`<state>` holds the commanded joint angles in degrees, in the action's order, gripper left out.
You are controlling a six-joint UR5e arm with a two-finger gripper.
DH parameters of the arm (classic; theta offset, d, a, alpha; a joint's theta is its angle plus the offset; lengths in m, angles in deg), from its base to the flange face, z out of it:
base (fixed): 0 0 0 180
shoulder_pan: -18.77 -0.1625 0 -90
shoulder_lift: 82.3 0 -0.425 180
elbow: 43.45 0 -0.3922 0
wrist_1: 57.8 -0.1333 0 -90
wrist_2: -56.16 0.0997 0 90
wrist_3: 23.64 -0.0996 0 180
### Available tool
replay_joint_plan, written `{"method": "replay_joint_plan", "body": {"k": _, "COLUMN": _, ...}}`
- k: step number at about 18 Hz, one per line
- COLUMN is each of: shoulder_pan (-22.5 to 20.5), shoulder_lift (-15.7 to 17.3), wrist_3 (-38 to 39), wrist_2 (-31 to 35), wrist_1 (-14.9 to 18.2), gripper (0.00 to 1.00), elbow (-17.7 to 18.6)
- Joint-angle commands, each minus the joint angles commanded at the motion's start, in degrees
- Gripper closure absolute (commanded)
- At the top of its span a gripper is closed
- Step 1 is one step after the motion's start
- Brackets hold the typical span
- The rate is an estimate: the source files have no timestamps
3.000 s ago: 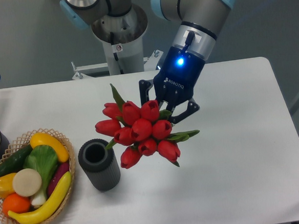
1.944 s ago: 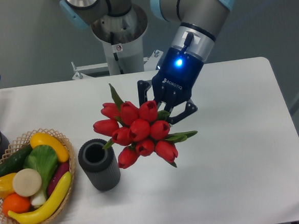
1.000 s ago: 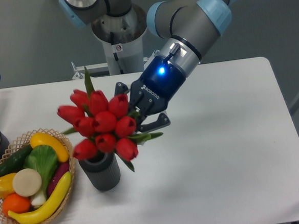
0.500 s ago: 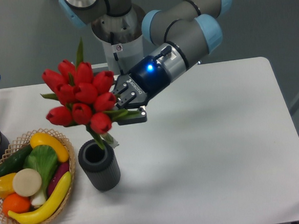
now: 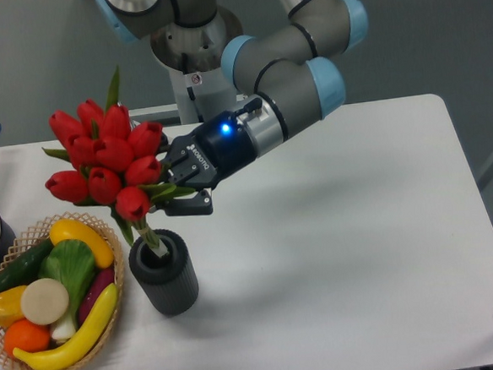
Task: Insert the flowers into the vase
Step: 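Lower the tulip stems down into the dark grey vase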
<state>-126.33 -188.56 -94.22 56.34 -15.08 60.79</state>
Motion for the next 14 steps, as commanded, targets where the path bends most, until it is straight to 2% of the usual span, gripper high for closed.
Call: {"method": "replay_joint_plan", "body": {"k": 14, "shoulder_pan": 0.00, "shoulder_lift": -1.40, "wrist_3": -2.02, "wrist_2": 1.67, "wrist_1": 0.09, "gripper": 0.82, "elbow": 5.01}}
